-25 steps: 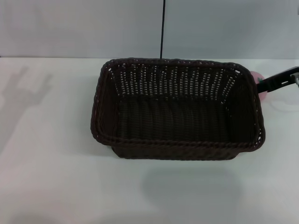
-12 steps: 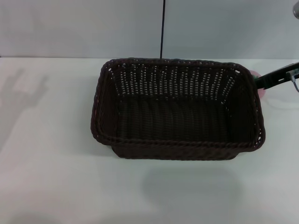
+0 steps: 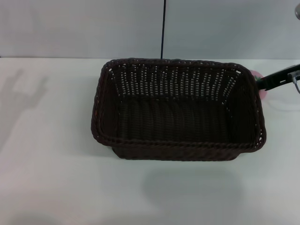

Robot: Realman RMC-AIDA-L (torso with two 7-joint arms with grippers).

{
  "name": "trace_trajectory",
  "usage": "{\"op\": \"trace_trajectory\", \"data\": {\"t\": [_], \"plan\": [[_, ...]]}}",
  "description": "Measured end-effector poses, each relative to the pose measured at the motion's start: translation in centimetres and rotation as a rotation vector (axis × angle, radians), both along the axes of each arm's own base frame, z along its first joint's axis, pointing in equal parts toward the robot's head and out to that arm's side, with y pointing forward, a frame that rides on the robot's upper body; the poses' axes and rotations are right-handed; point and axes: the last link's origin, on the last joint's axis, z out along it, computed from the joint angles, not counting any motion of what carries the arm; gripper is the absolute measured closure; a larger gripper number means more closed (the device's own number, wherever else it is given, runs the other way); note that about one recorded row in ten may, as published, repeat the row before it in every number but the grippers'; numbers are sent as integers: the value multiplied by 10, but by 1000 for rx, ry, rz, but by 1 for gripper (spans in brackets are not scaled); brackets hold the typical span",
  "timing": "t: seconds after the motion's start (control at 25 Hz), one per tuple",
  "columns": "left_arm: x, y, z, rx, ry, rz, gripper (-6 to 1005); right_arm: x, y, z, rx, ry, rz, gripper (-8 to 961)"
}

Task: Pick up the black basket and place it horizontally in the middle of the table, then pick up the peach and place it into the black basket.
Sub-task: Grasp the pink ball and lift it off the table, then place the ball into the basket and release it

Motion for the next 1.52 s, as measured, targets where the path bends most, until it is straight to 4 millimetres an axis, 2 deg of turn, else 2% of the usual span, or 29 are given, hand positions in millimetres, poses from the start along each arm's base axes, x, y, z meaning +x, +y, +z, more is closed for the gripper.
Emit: {"op": "trace_trajectory", "data": {"t": [0.32, 0.48, 0.56, 0.68, 0.76, 0.84, 0.92, 0.96, 1.04, 1.12, 1.16, 1.2, 1.36, 1.52], "plan": [[-4, -2, 4, 22, -6, 18, 165, -2, 0, 16, 115, 70, -23, 918], [-6, -5, 7, 37, -13, 23, 165, -8, -3, 31, 206, 195, -8, 921], [-7, -7, 7, 45, -20, 23, 165, -16, -7, 44, 278, 322, 13, 920], [-9, -9, 8, 51, -27, 28, 165, -21, -9, 52, 317, 392, 50, 917], [-9, -9, 8, 51, -27, 28, 165, -34, -13, 58, 345, 505, 147, 916], [-9, -9, 8, 52, -28, 29, 165, -39, -14, 57, 340, 535, 179, 914], [-9, -9, 8, 51, -28, 30, 165, -49, -18, 49, 292, 587, 241, 913], [-9, -9, 8, 50, -28, 33, 165, -61, -20, 37, 217, 619, 285, 912], [-10, -8, 8, 50, -28, 34, 165, -65, -21, 31, 183, 621, 299, 910], [-10, -8, 8, 49, -28, 38, 165, -74, -22, 18, 112, 621, 327, 909], [-10, -7, 8, 47, -25, 45, 165, -80, -23, 5, 58, 608, 356, 908], [-10, -7, 8, 47, -25, 45, 165, -80, -23, 5, 58, 608, 356, 907], [-10, -4, 8, 46, -22, 50, 165, -90, -28, -25, -61, 573, 388, 904], [-10, -2, 8, 46, -22, 53, 165, -86, -31, -33, -81, 566, 400, 901]]}}
